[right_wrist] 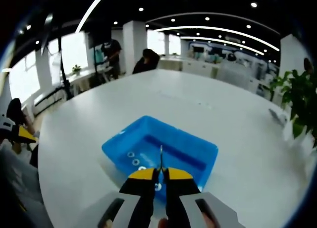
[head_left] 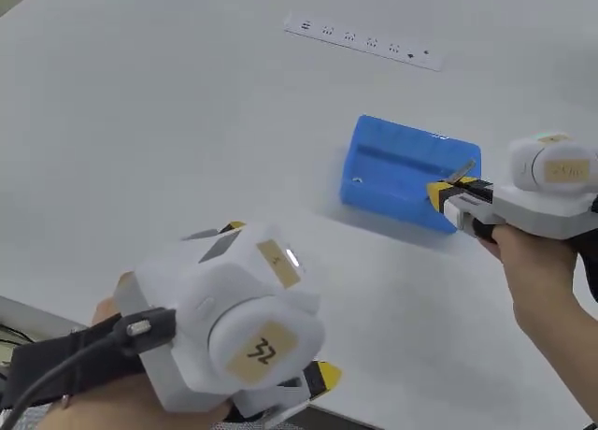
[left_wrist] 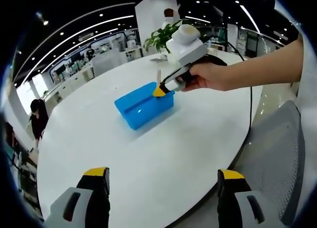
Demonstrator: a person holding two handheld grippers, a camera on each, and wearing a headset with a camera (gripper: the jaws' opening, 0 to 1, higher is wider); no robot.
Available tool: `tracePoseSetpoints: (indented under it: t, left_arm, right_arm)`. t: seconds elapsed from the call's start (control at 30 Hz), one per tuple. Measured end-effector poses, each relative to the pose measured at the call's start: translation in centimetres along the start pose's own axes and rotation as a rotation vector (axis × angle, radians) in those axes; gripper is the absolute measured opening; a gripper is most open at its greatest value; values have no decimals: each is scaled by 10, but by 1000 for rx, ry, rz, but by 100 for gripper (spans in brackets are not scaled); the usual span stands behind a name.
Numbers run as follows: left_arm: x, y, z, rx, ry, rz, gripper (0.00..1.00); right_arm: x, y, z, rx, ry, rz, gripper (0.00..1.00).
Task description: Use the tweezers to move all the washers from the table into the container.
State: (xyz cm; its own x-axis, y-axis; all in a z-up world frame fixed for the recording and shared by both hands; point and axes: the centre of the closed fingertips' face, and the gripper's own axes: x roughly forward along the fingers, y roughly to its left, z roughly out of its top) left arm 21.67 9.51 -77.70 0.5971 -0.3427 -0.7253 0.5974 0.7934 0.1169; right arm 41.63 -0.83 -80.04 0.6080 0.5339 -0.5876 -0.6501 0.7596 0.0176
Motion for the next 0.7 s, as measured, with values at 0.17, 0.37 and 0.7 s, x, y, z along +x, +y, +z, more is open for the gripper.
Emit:
tracePoseSetpoints:
  t: [0.17, 0.37, 0.7]
  left_arm:
    - [-2, -1, 4, 10, -10, 0, 91]
    - [-11, 4, 26, 14, -79, -5, 84]
    - [-32, 12, 88, 2, -269, -58, 69]
  right_arm:
    - [-11, 2, 8, 7, -33, 1, 4]
    - [-32, 14, 15, 4, -62, 10, 4]
    - [-84, 55, 26, -24, -127, 79, 3]
